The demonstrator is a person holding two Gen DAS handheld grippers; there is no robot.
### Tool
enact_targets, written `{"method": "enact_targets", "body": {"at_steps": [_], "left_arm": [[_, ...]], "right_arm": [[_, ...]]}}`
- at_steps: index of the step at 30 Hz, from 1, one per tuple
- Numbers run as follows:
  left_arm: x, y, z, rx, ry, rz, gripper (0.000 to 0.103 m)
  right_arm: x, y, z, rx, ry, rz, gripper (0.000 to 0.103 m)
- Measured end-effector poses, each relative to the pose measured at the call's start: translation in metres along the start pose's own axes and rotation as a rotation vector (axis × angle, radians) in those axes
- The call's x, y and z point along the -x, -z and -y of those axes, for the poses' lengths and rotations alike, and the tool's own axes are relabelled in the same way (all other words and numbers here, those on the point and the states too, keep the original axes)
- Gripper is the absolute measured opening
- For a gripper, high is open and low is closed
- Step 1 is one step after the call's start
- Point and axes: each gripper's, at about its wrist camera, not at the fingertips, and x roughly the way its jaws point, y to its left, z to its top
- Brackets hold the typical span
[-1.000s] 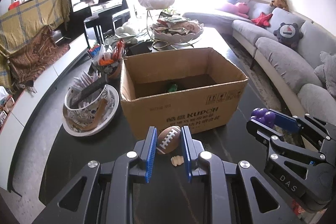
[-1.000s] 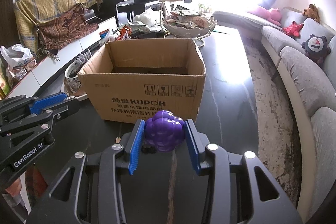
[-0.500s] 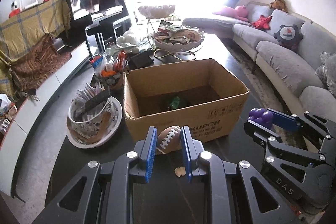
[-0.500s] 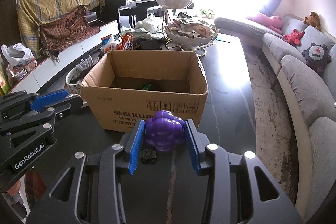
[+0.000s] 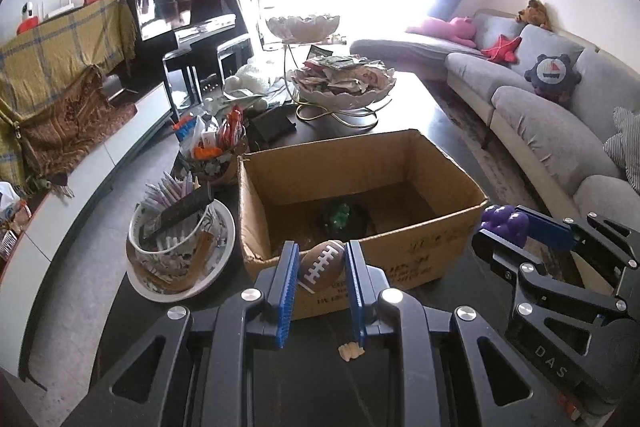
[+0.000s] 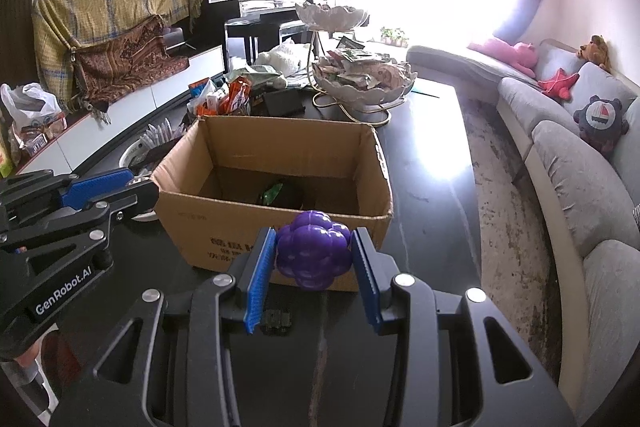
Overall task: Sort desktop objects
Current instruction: 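Carry the football in the left tool while the right tool carries the grape to the box, then lower both tools into the box and open both grippers to release the toys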
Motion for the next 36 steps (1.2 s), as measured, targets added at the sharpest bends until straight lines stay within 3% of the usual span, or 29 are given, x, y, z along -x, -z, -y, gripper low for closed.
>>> {"method": "enact_targets", "body": {"at_steps": [36], "left_arm": [[-0.058,-0.054,0.0,-0.021,-0.029,-0.029,0.022]], "right_arm": [[-0.061,-0.048,0.017,0.005,0.011,-0.006,0.036]]}}
